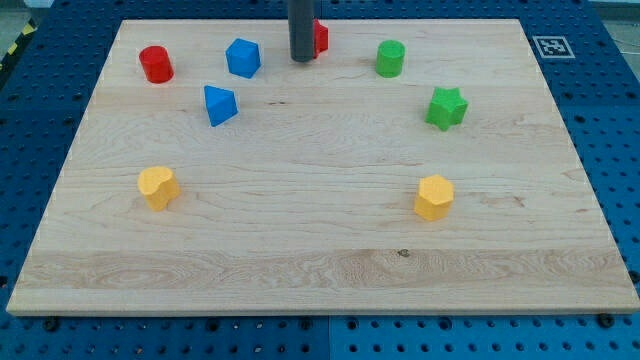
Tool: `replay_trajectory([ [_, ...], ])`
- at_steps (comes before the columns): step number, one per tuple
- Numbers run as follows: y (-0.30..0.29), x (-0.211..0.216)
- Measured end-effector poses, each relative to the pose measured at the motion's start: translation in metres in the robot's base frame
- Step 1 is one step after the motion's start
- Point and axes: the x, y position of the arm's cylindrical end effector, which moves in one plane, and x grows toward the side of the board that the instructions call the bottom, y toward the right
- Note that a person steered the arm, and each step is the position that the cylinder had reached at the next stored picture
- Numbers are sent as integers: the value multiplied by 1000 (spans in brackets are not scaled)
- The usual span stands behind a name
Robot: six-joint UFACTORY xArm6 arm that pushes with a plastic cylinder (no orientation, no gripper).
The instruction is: Push the blue cube into the blue triangle
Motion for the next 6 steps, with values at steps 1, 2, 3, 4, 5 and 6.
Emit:
replay_trajectory([
  [1, 3, -11],
  [2, 22, -15],
  [3, 27, -17],
  [4, -7, -7],
  [5, -54, -5],
  [6, -78, -35],
])
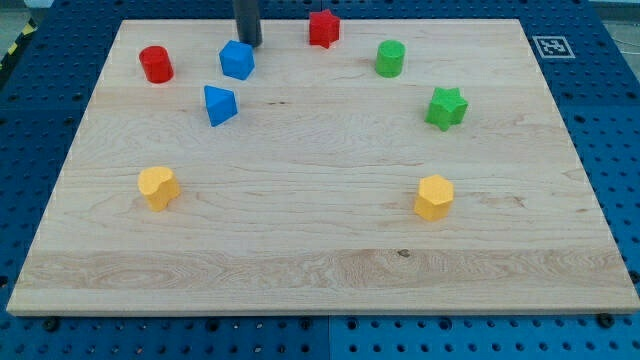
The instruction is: Push the blue cube into the blue triangle
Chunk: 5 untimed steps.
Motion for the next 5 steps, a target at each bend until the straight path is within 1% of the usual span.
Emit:
replay_trajectory([
  [1, -9, 27],
  [2, 32, 83],
  [3, 27, 98],
  [4, -2, 68],
  [5, -29, 58],
])
